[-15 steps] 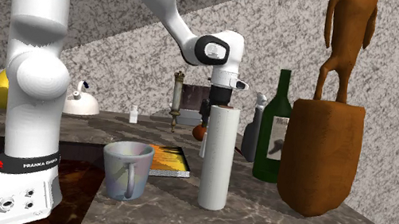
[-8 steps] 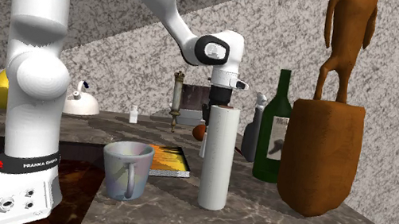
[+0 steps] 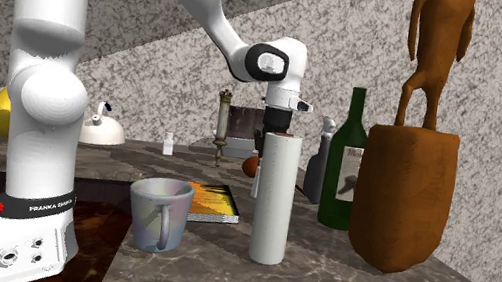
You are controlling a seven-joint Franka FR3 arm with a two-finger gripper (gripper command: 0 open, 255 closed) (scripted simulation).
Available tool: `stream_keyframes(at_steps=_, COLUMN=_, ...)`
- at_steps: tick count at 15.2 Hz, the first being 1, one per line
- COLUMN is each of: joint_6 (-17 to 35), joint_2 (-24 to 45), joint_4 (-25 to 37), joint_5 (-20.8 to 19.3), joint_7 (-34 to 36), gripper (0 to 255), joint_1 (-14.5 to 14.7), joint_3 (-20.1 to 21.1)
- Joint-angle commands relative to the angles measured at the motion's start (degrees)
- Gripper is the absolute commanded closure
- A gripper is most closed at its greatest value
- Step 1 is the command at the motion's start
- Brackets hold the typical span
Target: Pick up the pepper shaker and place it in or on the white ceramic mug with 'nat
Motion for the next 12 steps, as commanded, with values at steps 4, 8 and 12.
stream_keyframes(at_steps=4, joint_6=-3.39, joint_2=-1.82, joint_4=1.69, joint_5=-0.88, joint_7=0.78, gripper=255, joint_1=0.04, joint_3=0.01)
stream_keyframes(at_steps=8, joint_6=-6.38, joint_2=-3.23, joint_4=3.37, joint_5=-1.51, joint_7=1.37, gripper=255, joint_1=0.06, joint_3=0.07)
stream_keyframes(at_steps=12, joint_6=-9.38, joint_2=-4.44, joint_4=5.25, joint_5=-2.02, joint_7=1.88, gripper=255, joint_1=0.08, joint_3=0.14)
